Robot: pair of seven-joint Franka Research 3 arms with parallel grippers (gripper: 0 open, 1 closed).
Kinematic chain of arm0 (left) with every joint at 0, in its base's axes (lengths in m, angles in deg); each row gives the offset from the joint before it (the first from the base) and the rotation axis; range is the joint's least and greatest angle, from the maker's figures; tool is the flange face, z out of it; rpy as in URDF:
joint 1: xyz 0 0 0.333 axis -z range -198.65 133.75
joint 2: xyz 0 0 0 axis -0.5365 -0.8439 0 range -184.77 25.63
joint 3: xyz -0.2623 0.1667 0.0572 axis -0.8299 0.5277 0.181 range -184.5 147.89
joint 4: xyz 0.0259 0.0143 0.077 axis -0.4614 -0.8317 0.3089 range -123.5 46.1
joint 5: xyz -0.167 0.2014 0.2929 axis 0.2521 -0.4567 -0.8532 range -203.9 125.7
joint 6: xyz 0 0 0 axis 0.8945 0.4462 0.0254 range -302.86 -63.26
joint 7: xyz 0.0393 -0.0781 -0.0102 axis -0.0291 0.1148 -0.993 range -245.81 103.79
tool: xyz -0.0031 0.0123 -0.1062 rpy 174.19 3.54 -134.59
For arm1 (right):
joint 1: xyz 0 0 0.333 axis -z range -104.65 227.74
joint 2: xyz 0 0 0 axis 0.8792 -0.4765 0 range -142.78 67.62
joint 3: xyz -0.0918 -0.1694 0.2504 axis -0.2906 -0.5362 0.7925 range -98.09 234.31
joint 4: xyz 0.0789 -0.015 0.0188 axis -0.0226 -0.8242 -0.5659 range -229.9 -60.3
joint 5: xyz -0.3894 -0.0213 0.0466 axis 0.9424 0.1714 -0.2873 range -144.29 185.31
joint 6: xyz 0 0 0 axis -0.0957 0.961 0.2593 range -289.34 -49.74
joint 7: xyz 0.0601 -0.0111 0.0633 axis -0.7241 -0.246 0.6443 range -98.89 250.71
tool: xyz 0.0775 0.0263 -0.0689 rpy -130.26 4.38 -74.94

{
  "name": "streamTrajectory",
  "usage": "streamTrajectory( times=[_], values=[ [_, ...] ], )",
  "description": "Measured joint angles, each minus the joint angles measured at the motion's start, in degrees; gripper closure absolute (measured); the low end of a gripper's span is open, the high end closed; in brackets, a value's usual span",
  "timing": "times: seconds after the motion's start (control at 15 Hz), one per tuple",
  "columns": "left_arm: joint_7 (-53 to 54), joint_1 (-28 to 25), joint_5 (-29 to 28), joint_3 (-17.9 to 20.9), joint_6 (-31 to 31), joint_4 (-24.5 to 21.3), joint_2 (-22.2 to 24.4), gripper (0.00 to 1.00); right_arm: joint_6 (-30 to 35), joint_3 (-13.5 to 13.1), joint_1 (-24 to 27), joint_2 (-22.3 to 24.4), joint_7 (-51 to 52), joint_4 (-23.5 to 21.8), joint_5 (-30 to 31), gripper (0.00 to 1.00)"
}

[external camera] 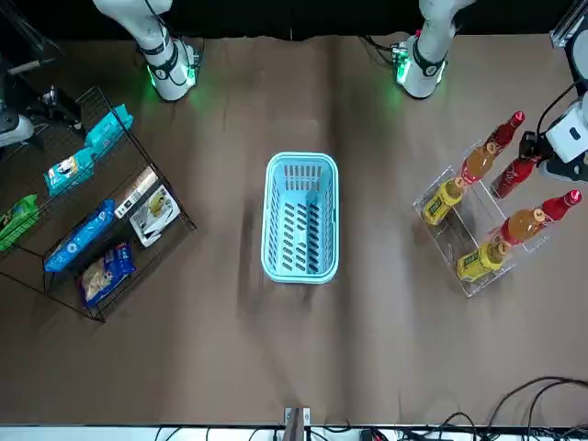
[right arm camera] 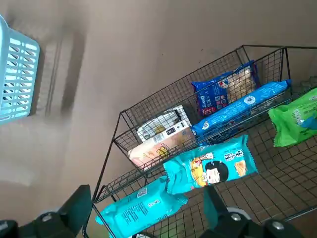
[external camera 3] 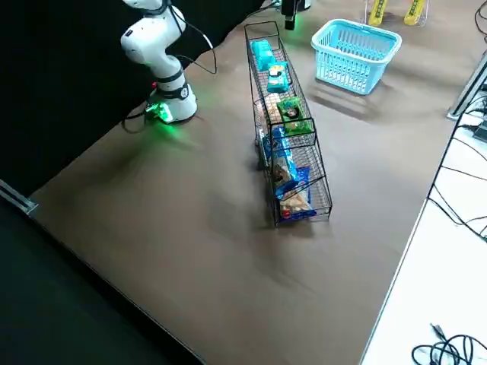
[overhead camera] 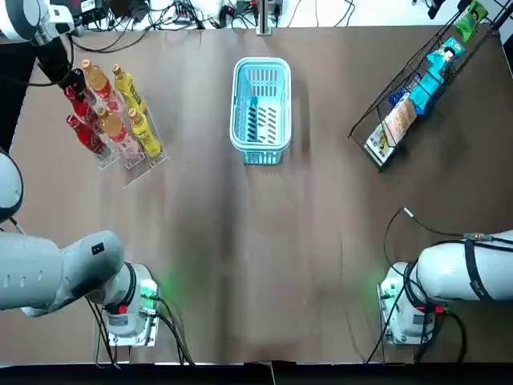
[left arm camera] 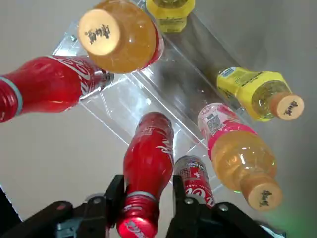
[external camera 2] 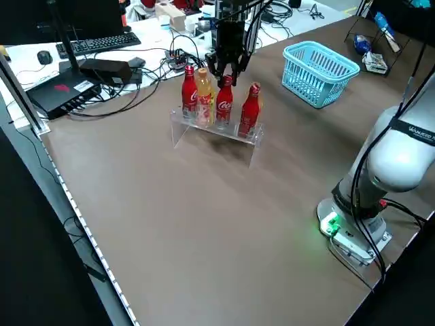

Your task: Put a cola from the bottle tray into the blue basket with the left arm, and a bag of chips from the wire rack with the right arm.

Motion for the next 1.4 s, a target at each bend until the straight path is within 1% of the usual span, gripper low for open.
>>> streamTrajectory(
  times=[0.27,0.4,0.47,0.53,0.6,0.67,0.8,0.87,0.93,1.0,1.2,1.4],
  values=[
    [0.0,0.0,-0.1,0.0,0.1,-0.3,0.4,0.58,-0.3,0.1,0.0,0.0,0.0,-0.7,0.1,0.00],
    [0.0,0.0,-0.3,0.1,0.1,-0.3,0.5,0.61,-1.7,0.0,0.0,-0.2,0.0,-1.7,0.1,0.00],
    [0.0,0.0,-0.7,0.1,0.1,-0.3,0.5,0.61,-2.3,0.0,0.1,-0.6,0.0,-2.3,0.1,0.00],
    [0.0,0.0,-0.9,0.0,0.1,-0.3,0.5,0.64,-2.8,0.0,0.1,-1.3,0.0,-2.8,0.1,0.00],
    [0.0,0.0,-1.0,0.0,0.1,-0.3,0.5,0.65,-3.1,0.1,0.1,-2.1,0.0,-3.0,0.1,0.00],
    [0.0,0.0,-1.0,0.0,0.2,-0.3,0.6,0.67,-3.3,0.1,0.1,-3.1,0.0,-3.1,0.1,0.00],
    [0.0,0.0,-1.0,0.1,0.4,-0.4,0.6,0.68,-3.7,0.0,0.1,-4.5,0.3,-3.1,0.3,0.00],
    [0.0,0.0,-1.0,0.1,0.8,-0.3,0.6,0.68,-3.9,0.0,0.3,-4.8,1.7,-3.1,1.5,0.00],
    [-0.1,0.0,-1.0,0.1,1.4,-0.3,0.6,0.68,-3.9,0.0,0.7,-5.3,7.7,-3.1,4.1,0.00],
    [-0.1,0.0,-1.0,0.1,1.4,-0.3,0.6,0.68,-3.9,-0.1,1.1,-5.5,10.8,-3.2,4.9,0.00],
    [-0.2,0.0,-1.0,0.1,2.5,0.3,0.6,0.68,-3.7,-0.2,2.5,-6.2,19.6,-3.2,5.6,0.01],
    [-0.2,0.0,-1.0,0.1,5.8,2.9,0.6,0.68,-3.1,-0.2,3.6,-6.5,25.3,-3.5,5.6,0.02]
  ],
)
